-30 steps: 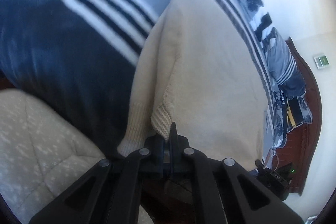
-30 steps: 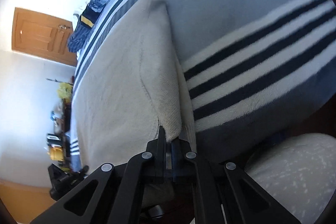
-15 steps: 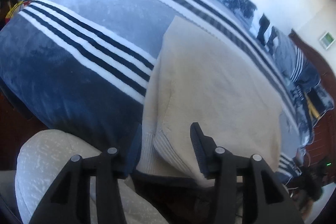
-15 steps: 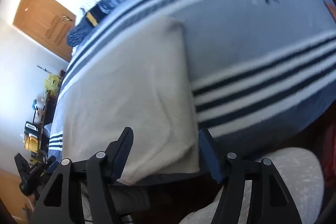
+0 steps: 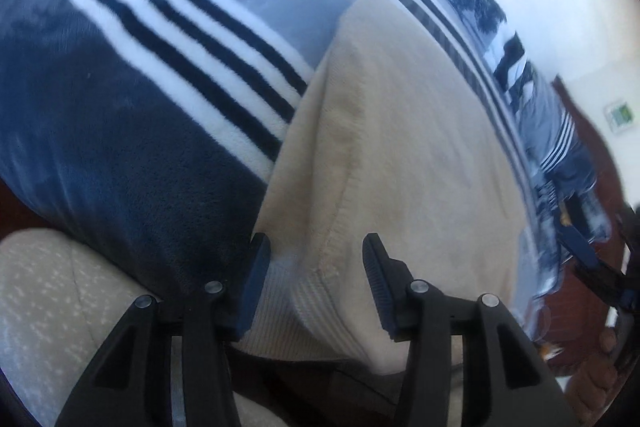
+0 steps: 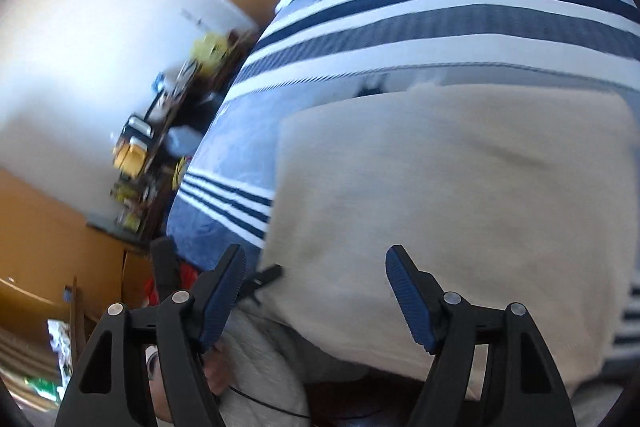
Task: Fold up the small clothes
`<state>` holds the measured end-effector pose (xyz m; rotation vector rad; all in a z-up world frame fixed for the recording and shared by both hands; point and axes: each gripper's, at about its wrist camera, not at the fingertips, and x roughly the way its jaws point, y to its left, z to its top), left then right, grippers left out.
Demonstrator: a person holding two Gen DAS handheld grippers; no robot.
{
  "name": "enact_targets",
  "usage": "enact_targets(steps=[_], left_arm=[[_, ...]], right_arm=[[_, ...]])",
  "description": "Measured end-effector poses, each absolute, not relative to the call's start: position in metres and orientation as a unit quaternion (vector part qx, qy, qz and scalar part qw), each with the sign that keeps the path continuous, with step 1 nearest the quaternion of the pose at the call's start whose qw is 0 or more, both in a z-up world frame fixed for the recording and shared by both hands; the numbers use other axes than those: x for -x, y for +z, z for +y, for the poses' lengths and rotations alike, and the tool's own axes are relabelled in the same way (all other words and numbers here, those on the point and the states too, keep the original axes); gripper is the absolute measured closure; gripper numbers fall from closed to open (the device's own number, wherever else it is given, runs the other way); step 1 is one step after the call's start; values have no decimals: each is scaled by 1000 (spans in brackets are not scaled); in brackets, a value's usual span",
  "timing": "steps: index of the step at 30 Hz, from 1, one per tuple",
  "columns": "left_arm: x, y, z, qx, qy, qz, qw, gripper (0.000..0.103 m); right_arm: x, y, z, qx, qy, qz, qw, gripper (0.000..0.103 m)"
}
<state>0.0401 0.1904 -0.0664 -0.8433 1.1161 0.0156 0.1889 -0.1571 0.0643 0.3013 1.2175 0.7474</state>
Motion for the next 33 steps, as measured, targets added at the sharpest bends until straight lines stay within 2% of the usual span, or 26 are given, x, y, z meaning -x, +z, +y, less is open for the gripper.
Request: enact_targets(steps=[2,5,7,16,21,23,24,25,27,28,33], left_arm=[[-41,-69,189,390,1,516,763,58],[-47,-72,184,397,-15,522,755,81],[-46,-76,189,418,-23,523,743,88],[-41,-70,198,455,-63,497,736,95],[-42,-59,194,457,-74,476,748,96],[-44,-62,193,451,-64,491,743,96],[-37,-64,196,450,-50,500,739,90],[-36,-64,197,445,-35,502,741,71],[-33,-59,199,433,-22,490,756,56],[-34,-56,199,418,-20,490,765,53],[-53,-71,187,385,-27,531,754,53]], right_arm=[[-203,63,-125,-123,351,573,731,26],[-222,52,-73,-77,358,602,709,26],[-232,41,-46,-53,355,623,695,26],[-264,-32,47,4,295,718,631,26],[-268,-56,76,47,280,733,617,26],[-265,-62,89,83,277,731,618,26],[-265,-64,92,90,275,730,619,26],[-266,-64,93,90,272,730,621,26],[-267,-65,91,85,271,729,623,26],[-267,-64,90,82,272,729,623,26],[-266,-58,78,66,275,728,624,26]])
